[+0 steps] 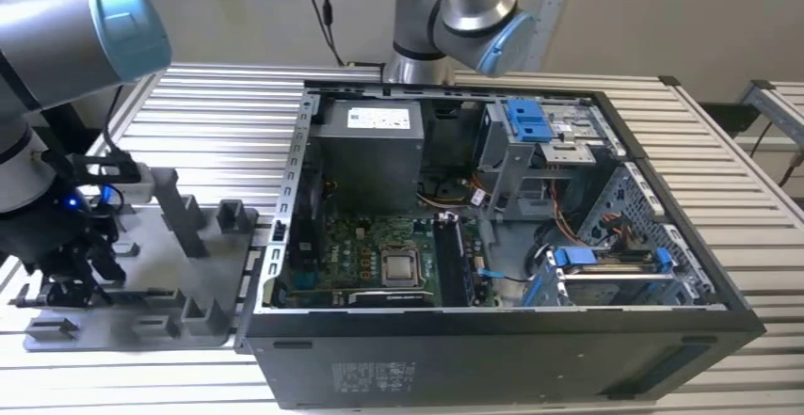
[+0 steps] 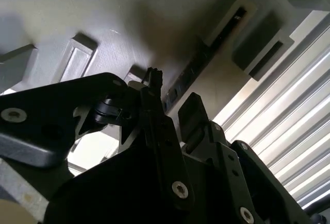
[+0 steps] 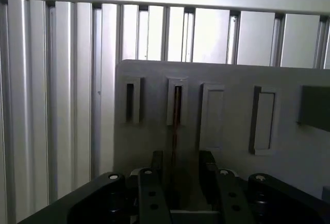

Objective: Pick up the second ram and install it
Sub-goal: 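Pick up the second ram and move it above second insertion slot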

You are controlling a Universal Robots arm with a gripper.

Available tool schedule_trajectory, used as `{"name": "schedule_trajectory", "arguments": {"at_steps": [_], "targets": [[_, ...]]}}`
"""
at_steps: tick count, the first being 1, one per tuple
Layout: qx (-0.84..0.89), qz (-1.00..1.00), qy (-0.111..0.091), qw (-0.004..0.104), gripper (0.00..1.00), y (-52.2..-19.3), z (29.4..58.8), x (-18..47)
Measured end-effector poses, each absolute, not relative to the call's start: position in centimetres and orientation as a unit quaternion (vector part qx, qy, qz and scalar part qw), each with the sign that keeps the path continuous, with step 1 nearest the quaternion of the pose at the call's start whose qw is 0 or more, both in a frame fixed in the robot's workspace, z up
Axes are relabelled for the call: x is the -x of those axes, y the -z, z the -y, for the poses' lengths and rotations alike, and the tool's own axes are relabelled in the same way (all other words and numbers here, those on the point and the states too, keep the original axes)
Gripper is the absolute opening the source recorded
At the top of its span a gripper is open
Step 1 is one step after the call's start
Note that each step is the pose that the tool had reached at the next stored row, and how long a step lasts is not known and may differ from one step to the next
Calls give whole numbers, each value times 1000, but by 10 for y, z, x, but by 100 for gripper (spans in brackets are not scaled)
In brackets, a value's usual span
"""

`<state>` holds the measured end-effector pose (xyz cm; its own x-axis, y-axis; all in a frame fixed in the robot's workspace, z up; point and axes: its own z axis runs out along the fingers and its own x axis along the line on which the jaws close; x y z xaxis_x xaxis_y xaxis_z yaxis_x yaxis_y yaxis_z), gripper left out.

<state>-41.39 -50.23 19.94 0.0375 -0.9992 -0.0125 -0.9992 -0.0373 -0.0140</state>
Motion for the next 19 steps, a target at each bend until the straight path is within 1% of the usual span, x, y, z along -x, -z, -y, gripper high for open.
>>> {"name": "schedule_trajectory", "arguments": {"at_steps": [19], "targets": [[723,-691,1,10,42,-195,507,414]]}}
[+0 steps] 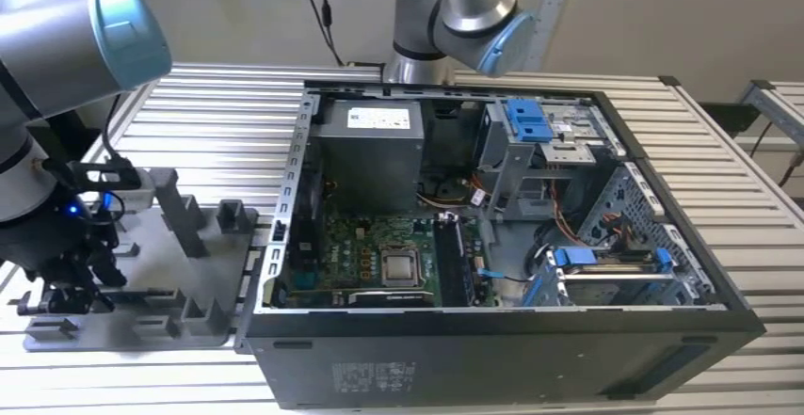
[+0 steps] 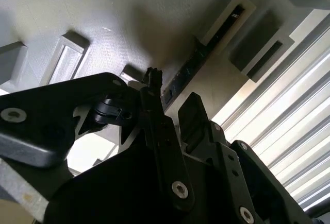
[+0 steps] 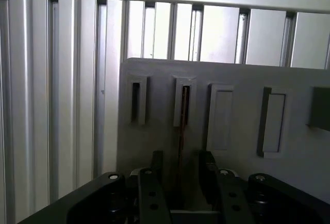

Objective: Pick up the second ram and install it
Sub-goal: 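Pick up the second ram and move it above second insertion slot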

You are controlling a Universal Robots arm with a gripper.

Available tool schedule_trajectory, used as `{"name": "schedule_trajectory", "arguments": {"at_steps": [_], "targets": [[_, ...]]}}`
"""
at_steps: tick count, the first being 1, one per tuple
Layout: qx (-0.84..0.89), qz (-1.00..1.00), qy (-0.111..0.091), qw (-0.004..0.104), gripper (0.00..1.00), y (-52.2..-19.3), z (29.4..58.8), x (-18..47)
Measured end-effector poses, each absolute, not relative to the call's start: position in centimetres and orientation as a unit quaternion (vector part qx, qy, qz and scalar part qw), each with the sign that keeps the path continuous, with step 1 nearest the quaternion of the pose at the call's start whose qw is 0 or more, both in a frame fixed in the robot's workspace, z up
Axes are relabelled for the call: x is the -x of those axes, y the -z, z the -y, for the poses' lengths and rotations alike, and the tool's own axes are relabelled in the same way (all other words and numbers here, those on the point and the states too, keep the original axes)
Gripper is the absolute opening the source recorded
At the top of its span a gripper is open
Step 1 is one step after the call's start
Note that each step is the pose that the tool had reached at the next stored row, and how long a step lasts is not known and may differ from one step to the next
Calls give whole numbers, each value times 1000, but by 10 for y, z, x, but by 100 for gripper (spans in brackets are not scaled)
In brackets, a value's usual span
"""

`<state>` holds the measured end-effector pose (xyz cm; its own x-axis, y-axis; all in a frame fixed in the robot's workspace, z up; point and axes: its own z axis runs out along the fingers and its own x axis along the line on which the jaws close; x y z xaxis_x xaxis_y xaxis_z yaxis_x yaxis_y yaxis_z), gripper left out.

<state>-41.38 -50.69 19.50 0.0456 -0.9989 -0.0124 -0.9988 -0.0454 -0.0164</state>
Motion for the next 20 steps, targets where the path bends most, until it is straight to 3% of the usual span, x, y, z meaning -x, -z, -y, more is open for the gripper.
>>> {"name": "schedule_trajectory", "arguments": {"at_steps": [4,6,7,8,20], "targets": [[723,-691,1,10,40,-195,507,414],[723,-691,1,10,27,-195,507,414],[723,-691,1,10,27,-195,507,414],[723,-691,1,10,20,-195,507,414],[723,-691,1,10,14,-195,507,414]]}}
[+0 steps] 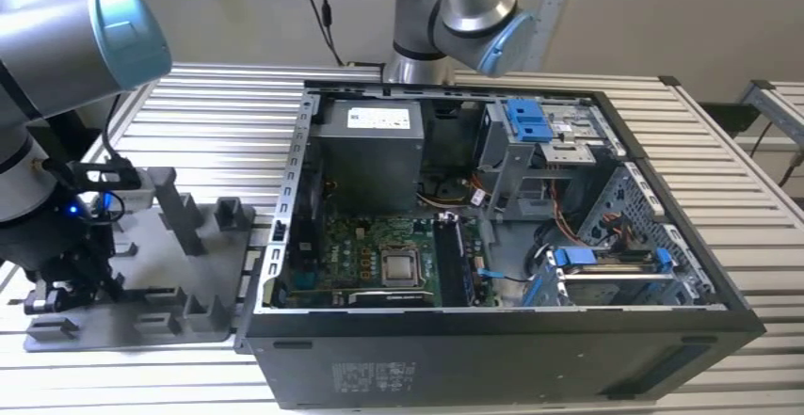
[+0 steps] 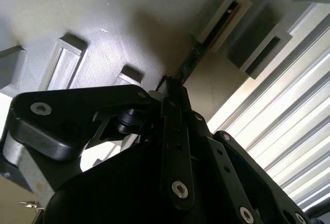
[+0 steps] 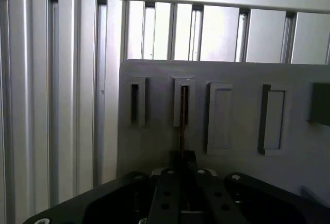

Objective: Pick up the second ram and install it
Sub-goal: 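Pick up the second ram and move it above second insertion slot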

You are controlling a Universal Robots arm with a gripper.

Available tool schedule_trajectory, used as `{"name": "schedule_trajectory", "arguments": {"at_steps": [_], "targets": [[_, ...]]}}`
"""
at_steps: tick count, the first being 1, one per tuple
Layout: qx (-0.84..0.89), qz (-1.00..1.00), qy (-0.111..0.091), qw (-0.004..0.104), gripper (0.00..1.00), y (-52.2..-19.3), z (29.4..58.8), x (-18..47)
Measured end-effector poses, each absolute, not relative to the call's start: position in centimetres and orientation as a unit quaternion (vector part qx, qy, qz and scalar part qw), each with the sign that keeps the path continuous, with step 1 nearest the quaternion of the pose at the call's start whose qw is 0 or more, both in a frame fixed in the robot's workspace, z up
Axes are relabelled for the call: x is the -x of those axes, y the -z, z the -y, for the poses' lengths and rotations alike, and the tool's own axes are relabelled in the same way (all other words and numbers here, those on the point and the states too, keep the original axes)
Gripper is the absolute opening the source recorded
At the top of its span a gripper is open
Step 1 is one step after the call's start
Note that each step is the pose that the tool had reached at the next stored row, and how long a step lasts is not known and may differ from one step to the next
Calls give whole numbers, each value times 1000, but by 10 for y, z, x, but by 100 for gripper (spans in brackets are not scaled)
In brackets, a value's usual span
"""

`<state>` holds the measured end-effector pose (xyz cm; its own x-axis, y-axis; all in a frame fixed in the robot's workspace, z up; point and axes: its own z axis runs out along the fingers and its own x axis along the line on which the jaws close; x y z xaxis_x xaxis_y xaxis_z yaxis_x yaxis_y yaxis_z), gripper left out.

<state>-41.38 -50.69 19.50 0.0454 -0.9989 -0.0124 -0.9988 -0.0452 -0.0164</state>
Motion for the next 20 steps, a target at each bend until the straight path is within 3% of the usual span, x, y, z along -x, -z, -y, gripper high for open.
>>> {"name": "schedule_trajectory", "arguments": {"at_steps": [20], "targets": [[723,-691,1,10,14,-213,507,414]]}}
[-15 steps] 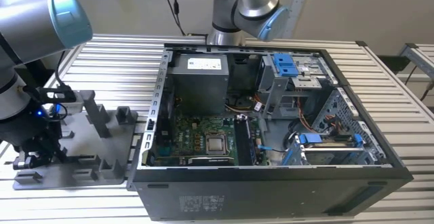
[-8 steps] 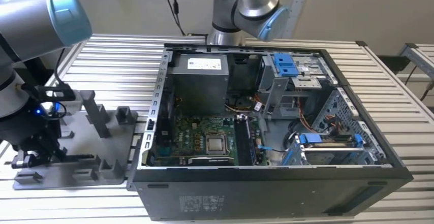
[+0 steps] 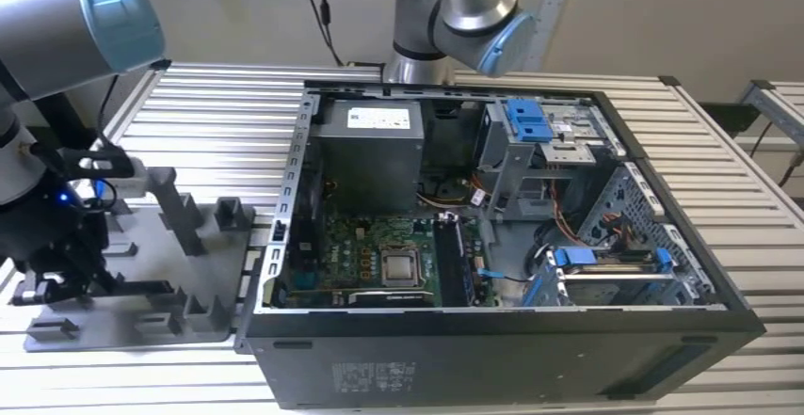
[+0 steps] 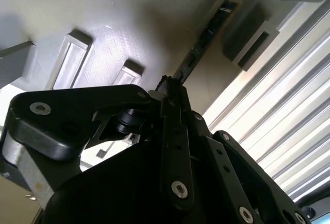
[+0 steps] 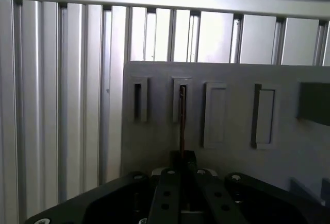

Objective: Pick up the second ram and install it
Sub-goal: 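Pick up the second ram and move it above second insertion slot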

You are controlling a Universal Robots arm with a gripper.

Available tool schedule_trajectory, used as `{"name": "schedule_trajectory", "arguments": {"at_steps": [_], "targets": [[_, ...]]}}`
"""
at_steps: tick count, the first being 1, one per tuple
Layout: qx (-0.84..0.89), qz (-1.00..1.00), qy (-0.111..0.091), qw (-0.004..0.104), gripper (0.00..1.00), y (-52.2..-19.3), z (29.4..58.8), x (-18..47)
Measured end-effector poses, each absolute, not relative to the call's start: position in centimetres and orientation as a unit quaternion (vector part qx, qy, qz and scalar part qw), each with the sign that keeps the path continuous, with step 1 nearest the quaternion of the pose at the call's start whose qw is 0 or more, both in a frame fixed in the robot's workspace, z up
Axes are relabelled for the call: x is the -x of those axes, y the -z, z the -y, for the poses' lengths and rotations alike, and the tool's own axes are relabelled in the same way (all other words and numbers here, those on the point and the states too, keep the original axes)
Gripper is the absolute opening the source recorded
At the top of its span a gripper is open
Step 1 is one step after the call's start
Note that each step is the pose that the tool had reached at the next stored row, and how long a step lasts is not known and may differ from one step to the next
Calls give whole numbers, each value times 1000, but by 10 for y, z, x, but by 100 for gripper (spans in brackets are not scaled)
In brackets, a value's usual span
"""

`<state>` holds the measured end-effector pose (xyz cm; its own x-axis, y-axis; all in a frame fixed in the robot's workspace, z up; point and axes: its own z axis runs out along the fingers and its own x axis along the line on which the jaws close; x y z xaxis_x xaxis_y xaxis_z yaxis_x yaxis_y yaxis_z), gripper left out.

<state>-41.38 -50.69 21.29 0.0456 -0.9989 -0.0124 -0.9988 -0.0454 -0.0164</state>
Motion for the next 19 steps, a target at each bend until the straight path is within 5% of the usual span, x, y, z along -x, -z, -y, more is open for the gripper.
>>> {"name": "schedule_trajectory", "arguments": {"at_steps": [19], "targets": [[723,-691,1,11,14,-230,507,414]]}}
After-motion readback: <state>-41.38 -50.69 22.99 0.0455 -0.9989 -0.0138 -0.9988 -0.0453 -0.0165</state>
